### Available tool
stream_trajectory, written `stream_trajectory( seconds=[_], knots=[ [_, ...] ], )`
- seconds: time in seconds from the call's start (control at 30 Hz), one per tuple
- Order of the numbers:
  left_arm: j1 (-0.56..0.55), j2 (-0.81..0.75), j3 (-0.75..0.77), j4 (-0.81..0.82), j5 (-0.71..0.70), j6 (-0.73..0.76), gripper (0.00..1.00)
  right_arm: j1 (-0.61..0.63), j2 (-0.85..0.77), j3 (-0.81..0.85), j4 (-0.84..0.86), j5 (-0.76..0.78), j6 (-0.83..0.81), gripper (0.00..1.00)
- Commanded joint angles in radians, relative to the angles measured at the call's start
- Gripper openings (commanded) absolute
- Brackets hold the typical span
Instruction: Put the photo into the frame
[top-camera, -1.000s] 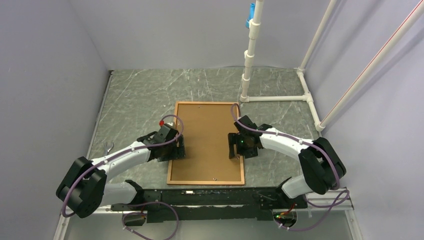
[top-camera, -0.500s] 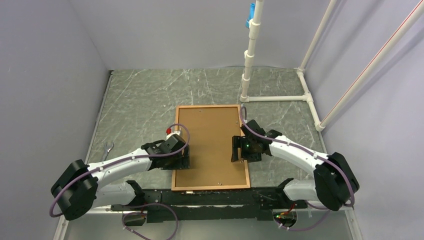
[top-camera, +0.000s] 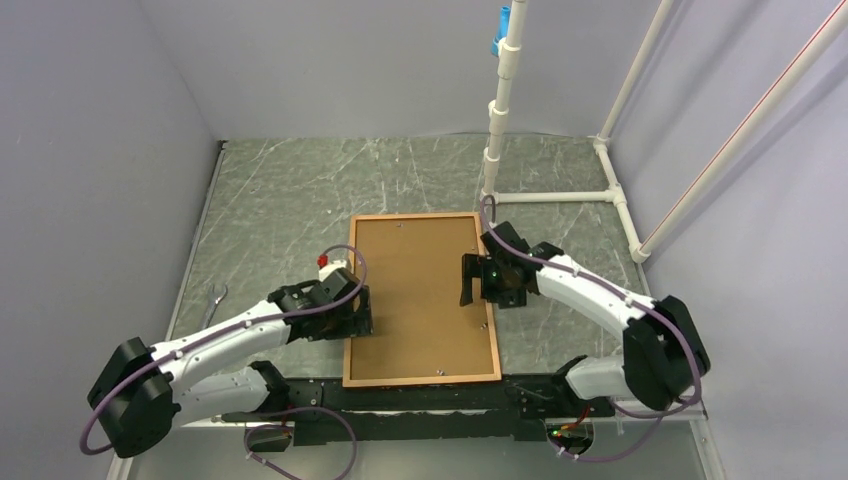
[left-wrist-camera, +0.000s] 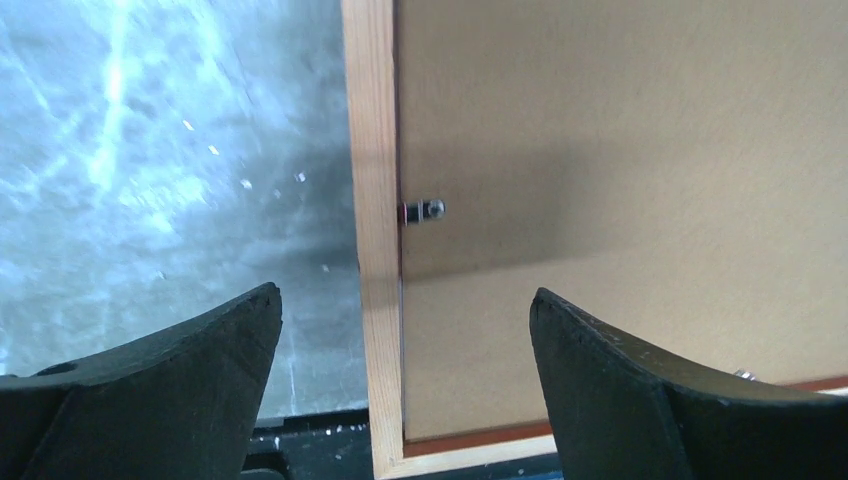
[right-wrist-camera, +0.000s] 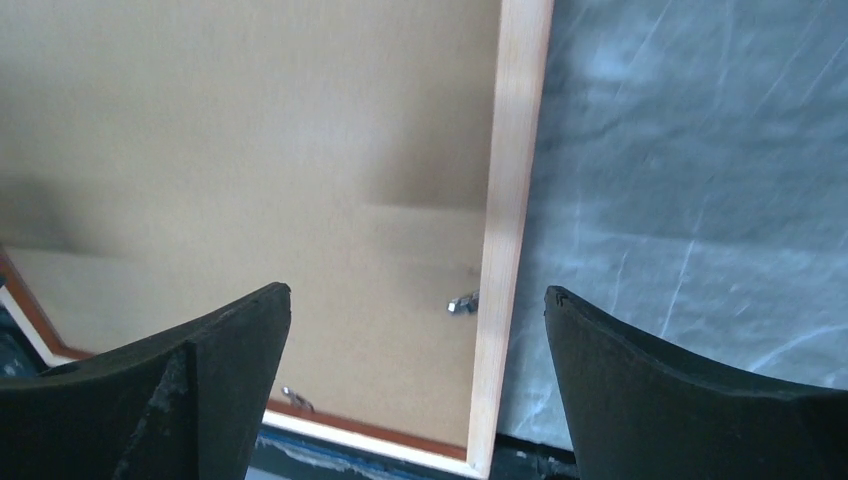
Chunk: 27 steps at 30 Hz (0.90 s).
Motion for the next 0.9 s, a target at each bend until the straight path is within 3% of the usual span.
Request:
stream_trajectory(
  seconds=[0.0, 0.23, 0.57, 0.87],
  knots=[
    [0.113, -0.005, 0.084, 0.013, 0.002, 0.096, 0.97, -0.088, 0.112, 0.097, 0.061, -0.005, -0.075, 0.99],
    [0.267, 0.085, 0.118, 0.082, 0.089, 0.189, 0.96, -0.210, 0.341, 0.244, 0.115, -0.013, -0.159, 0.93],
    [0.275, 0.210, 0.067, 0.219, 0.140, 0.182, 0.95, -0.214, 0.592, 0.469, 0.078, 0.041, -0.207, 0.82],
    [0.274, 0.246, 0.062, 0.251, 0.153, 0.194, 0.94, -0.219, 0.667, 0.537, 0.082, 0.108, -0.221, 0.67]
  ],
)
